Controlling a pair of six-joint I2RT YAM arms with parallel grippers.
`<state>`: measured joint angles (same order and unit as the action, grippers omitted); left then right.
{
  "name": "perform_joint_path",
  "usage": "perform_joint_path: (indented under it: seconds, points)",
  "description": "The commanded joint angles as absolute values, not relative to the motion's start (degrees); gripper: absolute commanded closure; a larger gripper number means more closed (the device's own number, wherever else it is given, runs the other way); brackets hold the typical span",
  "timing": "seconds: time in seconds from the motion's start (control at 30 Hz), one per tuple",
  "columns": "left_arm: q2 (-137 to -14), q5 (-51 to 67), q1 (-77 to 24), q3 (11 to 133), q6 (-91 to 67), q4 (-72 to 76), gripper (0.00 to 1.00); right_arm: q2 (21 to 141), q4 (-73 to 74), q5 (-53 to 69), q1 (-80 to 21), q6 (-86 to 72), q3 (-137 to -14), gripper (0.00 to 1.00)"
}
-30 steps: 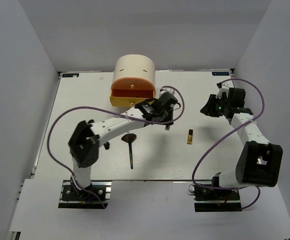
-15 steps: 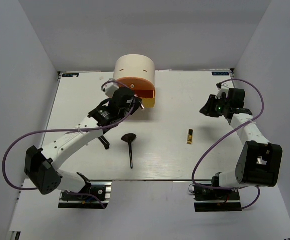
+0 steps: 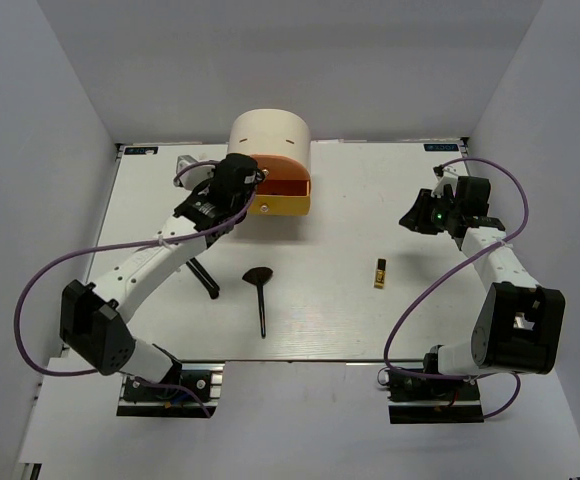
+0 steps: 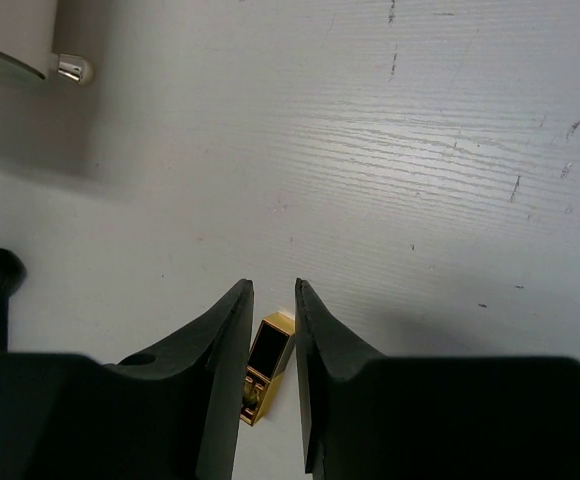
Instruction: Organize the makeup
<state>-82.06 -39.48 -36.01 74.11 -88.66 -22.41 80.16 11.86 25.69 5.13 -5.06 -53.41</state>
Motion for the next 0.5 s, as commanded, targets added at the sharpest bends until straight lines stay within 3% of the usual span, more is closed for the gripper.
perform_joint_path:
  seconds: [0.0, 0.47]
  points:
    - [-84.72, -40.35, -34.2, 78.48, -100.7, -28.11, 1.0, 78.13, 10.11, 26.46, 5.27, -6.06, -52.56, 0.7]
    - [-91.06, -32.34, -30.76, 82.53, -107.49, -32.96, 1.0, 78.05, 10.02, 25.84, 5.27, -6.06, -52.03, 0.7]
